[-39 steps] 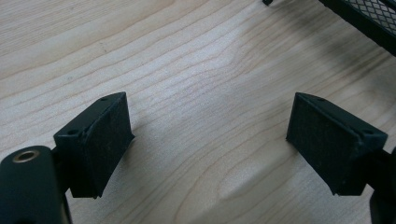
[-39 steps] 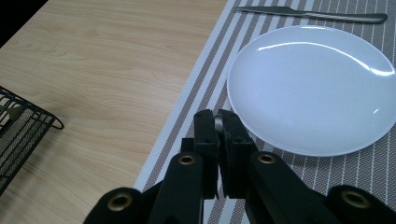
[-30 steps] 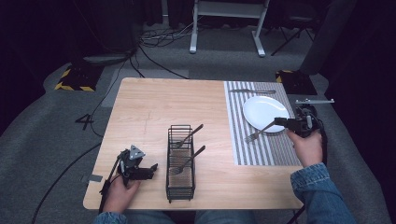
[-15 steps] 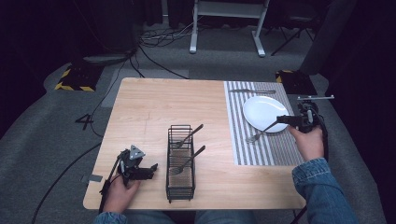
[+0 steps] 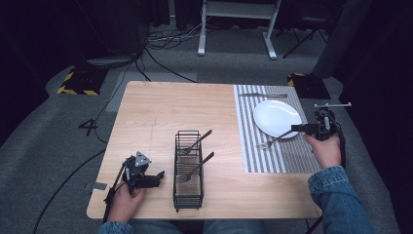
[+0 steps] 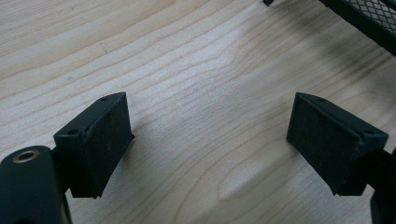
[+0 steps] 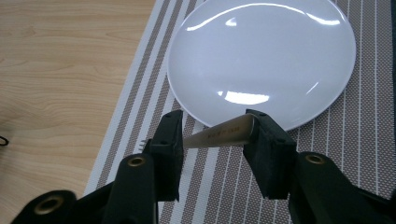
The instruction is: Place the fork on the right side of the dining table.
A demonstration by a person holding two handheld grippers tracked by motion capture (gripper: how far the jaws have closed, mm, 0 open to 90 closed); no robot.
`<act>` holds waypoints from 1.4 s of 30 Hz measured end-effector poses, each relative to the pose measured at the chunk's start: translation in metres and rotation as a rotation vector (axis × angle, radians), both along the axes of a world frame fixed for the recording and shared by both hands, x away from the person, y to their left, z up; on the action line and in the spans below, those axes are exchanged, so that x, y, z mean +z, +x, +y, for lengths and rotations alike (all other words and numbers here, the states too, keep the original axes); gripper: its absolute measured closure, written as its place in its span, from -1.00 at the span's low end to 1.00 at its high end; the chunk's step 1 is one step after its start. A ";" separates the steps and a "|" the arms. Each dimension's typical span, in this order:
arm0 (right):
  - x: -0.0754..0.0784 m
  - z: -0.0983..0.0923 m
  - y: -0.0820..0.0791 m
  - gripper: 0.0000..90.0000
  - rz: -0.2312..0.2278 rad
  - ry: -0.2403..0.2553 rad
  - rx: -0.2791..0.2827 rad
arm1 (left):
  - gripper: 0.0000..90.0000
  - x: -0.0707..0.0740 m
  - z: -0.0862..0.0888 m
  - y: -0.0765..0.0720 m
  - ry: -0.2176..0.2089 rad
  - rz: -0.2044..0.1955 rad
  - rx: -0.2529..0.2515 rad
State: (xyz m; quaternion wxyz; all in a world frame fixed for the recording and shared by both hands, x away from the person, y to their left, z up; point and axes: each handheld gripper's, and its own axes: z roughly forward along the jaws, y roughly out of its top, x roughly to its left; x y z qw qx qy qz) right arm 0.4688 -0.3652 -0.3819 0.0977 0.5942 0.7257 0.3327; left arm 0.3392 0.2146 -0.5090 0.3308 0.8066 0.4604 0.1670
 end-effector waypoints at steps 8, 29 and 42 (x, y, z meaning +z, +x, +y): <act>-0.015 -0.015 0.001 0.22 0.029 0.064 -0.019 | -0.69 0.000 0.000 0.000 -0.001 0.000 0.000; -0.043 -0.035 0.007 0.01 0.110 0.107 -0.067 | -0.69 0.000 0.000 0.000 -0.001 0.000 0.000; -0.049 -0.042 0.008 -0.01 0.120 0.088 -0.105 | -0.69 0.000 0.000 0.000 0.000 0.000 0.000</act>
